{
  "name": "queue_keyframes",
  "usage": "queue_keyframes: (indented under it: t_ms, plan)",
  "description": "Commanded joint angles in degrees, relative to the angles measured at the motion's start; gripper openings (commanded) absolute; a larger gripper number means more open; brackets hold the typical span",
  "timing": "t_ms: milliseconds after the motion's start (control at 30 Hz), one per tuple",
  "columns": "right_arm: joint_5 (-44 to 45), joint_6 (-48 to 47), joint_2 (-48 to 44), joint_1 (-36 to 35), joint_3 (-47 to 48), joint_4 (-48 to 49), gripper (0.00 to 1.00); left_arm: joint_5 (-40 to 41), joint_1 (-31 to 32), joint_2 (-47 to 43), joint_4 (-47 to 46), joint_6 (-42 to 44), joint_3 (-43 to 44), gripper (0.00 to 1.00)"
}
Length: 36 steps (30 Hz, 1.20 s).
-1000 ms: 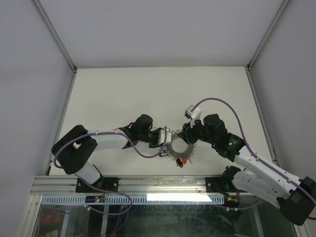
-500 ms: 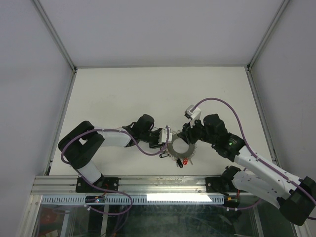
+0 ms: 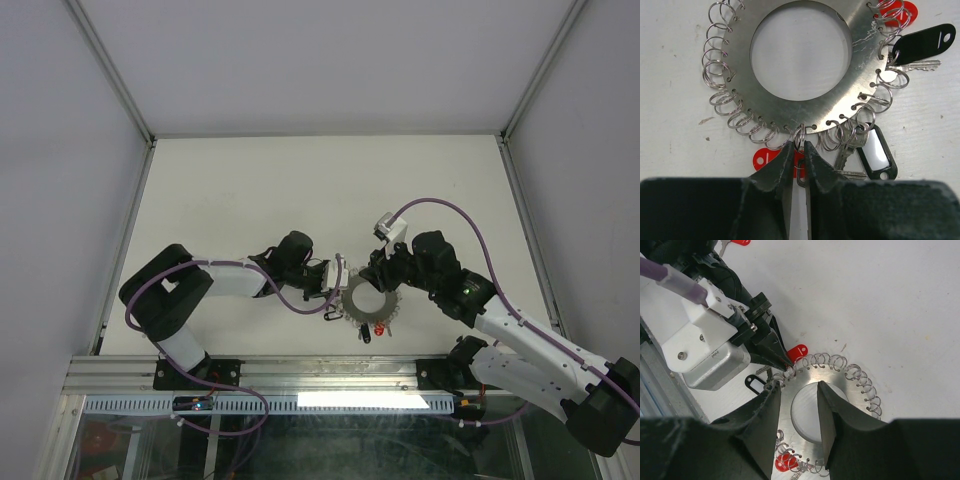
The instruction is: Put the keys on the keyring
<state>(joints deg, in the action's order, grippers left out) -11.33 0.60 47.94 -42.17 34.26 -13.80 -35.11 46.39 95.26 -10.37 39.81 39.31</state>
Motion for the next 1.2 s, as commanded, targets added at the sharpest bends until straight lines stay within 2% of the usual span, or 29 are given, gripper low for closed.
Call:
queue_keyframes:
  t_ms: [0,67,833,1033,1167]
  plan:
    - [-0.4,0.6,-0.5,0.2,0.3,1.9,0.38,-3.6,-0.4,0.2,-1.9,-0.1,1.9,0.07]
    - [-0.4,0.7,-0.5,0.2,0.2,1.9,0.38,-3.5,-0.4,0.1,-1.9,-0.4,2.1,0.0]
    - [-0.7,-0.9,-0.8,0.2,-0.7,2.8,0.4,-1.4,-0.4,-10.3,-4.1,-4.4,-1.2,0.0]
    - [-9.5,-2.0,-1.9,0.1,-4.6,10.6,0.48,-1.1,-0.8,-12.9,-2.2,-4.2,-0.7,0.0]
    - [-16.6,-7.1,-1.8,0.1,-4.7,9.1,0.47,-0.7,-0.8,-13.3,-1.0,-3.9,-0.8,0.0]
